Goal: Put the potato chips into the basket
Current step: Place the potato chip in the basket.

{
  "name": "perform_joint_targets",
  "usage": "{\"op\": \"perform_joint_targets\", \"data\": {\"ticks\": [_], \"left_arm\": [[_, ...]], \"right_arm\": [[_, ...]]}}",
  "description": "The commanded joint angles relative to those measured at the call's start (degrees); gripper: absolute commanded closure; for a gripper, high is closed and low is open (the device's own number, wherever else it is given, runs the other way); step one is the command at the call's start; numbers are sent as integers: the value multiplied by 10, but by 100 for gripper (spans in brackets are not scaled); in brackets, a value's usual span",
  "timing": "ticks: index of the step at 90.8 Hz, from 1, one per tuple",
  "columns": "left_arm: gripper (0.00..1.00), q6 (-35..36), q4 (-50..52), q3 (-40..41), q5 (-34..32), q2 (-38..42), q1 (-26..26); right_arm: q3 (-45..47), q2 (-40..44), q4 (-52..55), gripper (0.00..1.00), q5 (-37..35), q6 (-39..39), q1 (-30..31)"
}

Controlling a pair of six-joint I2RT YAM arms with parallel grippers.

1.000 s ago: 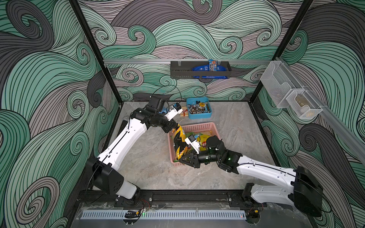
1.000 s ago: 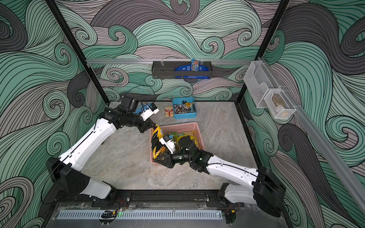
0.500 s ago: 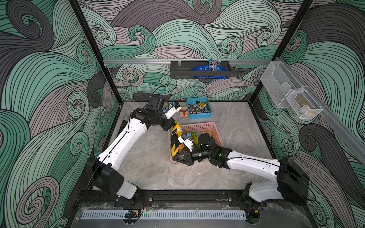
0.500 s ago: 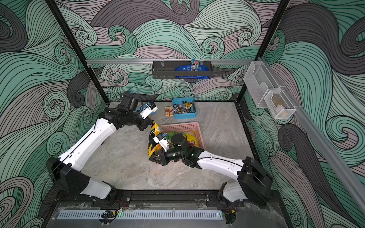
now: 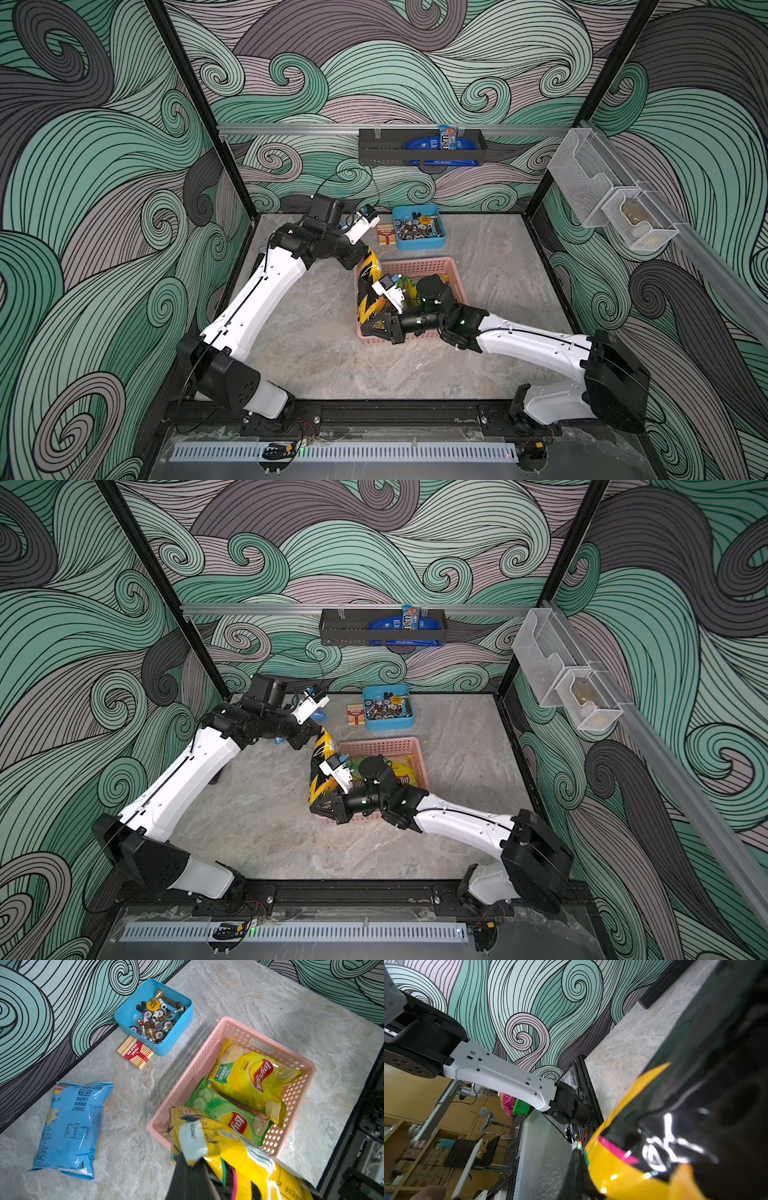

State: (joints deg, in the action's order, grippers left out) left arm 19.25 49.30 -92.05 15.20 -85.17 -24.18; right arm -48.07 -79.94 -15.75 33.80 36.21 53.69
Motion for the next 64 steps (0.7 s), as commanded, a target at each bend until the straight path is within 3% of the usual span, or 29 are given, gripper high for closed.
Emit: {"op": "perform_joint_targets", "data": {"ticks": [1,43,49,64], "left_arm": [[100,-3,-24,-16,-24,8,2],[100,6,-28,10,-59,2,2],[100,3,-31,19,-58,-2,2],[100,2,-49,41,-57,-10,2]], "right_arm": [[-12,-19,-9,96,22,-13,4],[-27,-93,-59,93,55,3,4],[-20,-83,-58,88,48,2,4],[2,-43,-34,64,23,1,-5]]}}
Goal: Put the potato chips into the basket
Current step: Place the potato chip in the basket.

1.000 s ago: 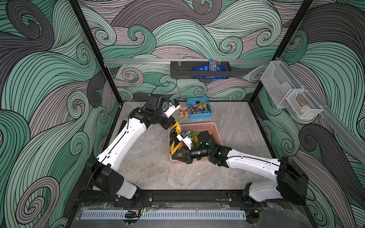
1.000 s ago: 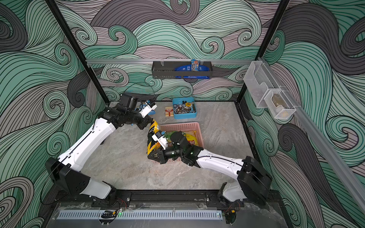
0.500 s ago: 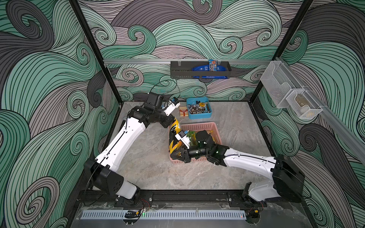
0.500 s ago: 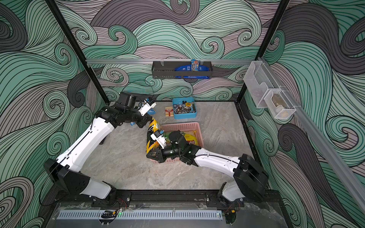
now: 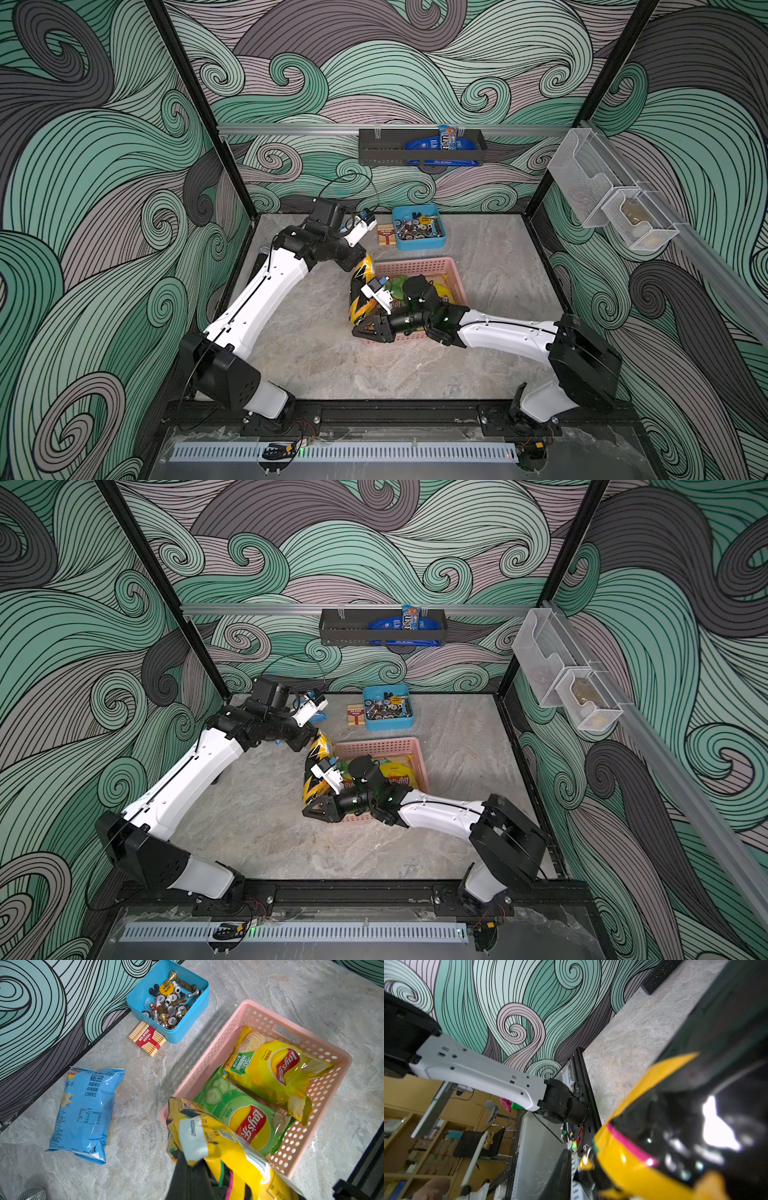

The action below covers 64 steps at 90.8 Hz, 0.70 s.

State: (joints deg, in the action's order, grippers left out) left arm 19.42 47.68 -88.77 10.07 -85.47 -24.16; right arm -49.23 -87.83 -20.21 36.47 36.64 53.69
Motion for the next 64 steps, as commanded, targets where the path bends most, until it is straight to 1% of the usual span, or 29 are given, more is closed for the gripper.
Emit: {"op": "perform_joint_targets", "data": {"ticks": [1,10,17,30,34,41,49,54,58,64], "left_arm": [[100,0,-34,9,-6,-8,2],[100,5,-40,11,1,-14,2],[100,5,-40,6,8,-22,1],[100,-4,-42,-8,16,-39,-2],[100,-5,-39,-15,22,-47,-4],[100,-5,-32,-25,48,-59,-7],[100,-14,-32,-32,80,-70,-12],[88,-17,-32,-37,102,-77,-18],[82,-21,-34,-41,121,-79,-21],[70,-28,-40,-43,149,-82,-24]], "right_arm": [[16,39,14,62,-8,-4,-5],[28,82,49,52,-40,-13,-14],[33,121,89,46,-81,-28,-23],[44,197,156,45,-164,-41,-39],[53,222,162,41,-186,-37,-46],[72,266,165,40,-215,-33,-55],[84,296,174,39,-240,-34,-61],[88,307,184,39,-251,-38,-62],[86,314,193,39,-260,-41,-62],[85,318,205,39,-268,-49,-62]]}}
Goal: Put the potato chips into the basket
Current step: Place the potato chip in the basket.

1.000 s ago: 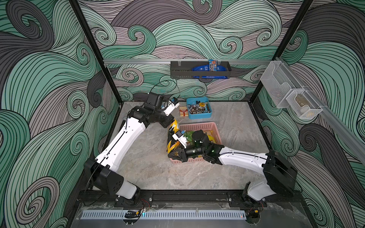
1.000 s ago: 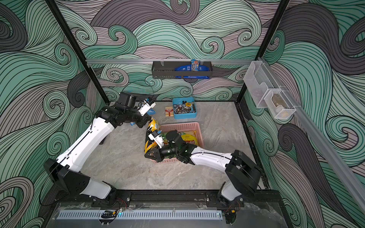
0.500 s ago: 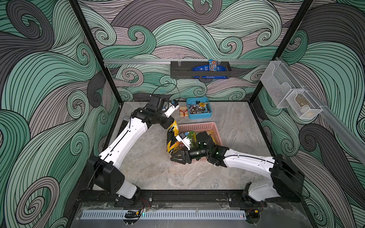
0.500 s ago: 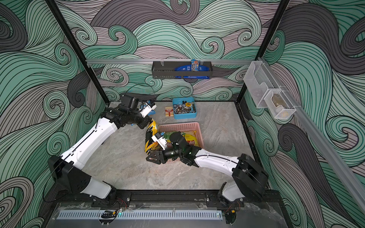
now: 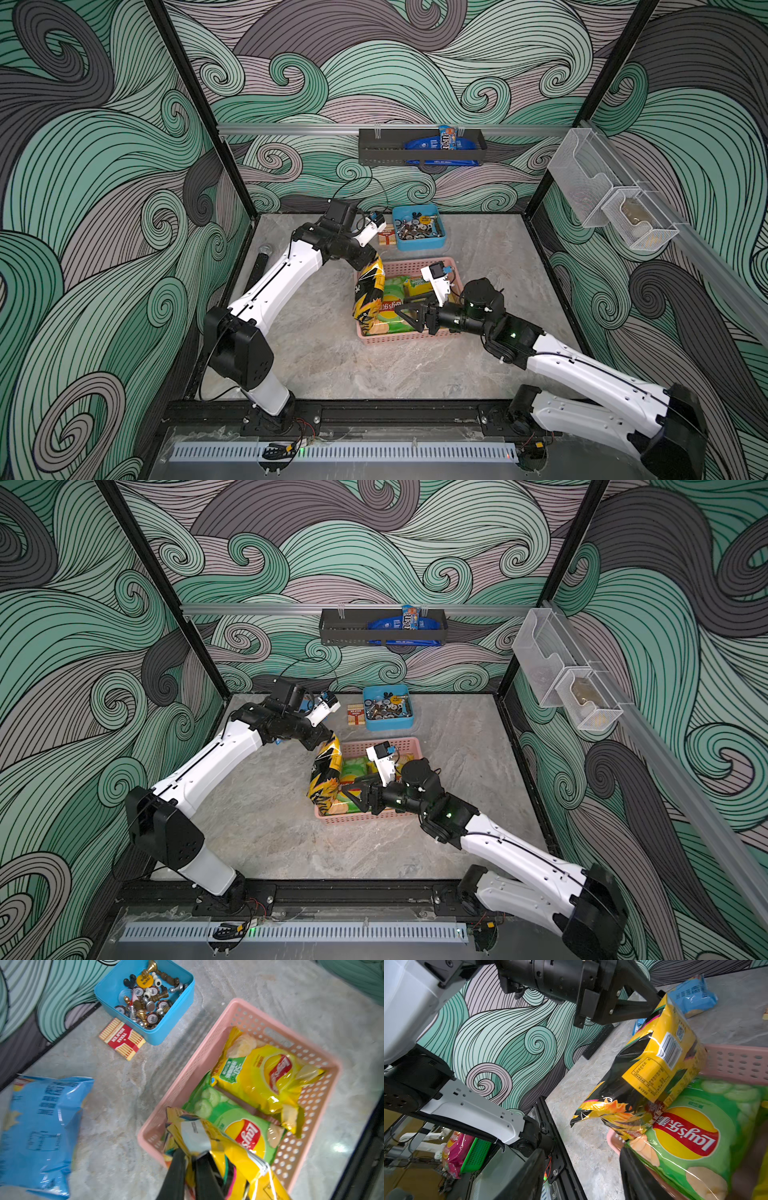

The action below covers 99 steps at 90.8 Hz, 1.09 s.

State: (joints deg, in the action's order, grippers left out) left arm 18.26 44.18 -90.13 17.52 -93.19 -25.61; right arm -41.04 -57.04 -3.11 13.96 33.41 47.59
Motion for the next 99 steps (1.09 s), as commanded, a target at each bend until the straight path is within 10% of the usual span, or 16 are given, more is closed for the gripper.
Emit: {"op": "perform_joint_targets", "data": {"ticks": [1,31,49,77,99], "left_arm": [[68,-17,-6,-29,79,-6,-10],[34,-46,15,-71,36,14,4],[18,-99,-44,0,31,121,124],[16,-97,-106,234,-25,229,271],[16,-60,-124,338,64,227,290]], "right_arm": [[2,10,36,39,-44,-18,-2],[-102,-44,119,42,-32,-83,3],[-224,-156,195,44,-35,-134,19],[-405,-369,269,44,-58,-196,48],[-400,-421,294,46,-77,-230,44]]}}
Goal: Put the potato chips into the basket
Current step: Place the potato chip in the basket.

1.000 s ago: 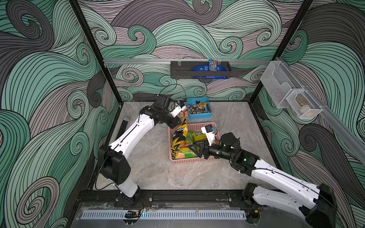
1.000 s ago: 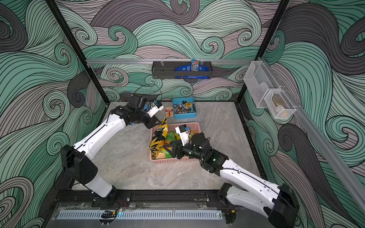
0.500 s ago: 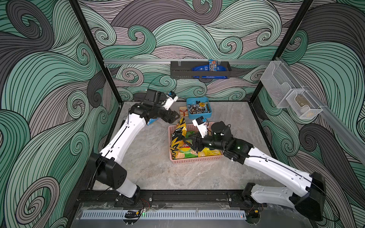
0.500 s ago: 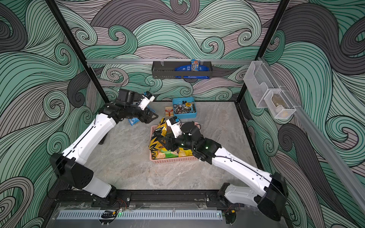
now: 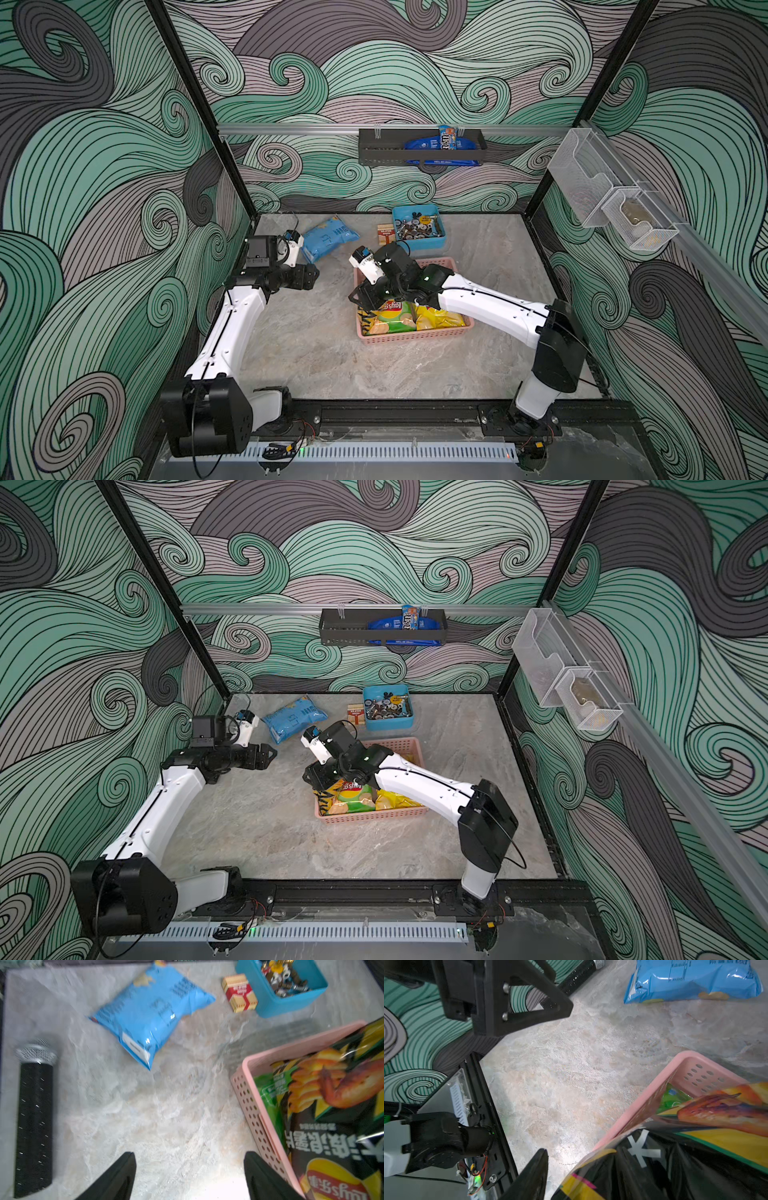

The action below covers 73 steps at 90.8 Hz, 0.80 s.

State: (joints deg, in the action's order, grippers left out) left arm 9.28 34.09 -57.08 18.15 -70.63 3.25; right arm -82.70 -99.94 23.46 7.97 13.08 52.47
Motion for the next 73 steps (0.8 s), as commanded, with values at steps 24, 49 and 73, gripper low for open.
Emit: {"op": "perform_joint_targets", "data": {"ticks": [24,49,73], "left_arm": [[16,29,-49,60,114,-3,4],[16,30,-67,87,128,20,11],[16,35,-68,92,144,19,11]], "right_arm": [[138,94,26,48,-60,-33,-16],[223,158,14,44,-80,-59,-30],[222,234,-2,39,-34,-44,-75]]}}
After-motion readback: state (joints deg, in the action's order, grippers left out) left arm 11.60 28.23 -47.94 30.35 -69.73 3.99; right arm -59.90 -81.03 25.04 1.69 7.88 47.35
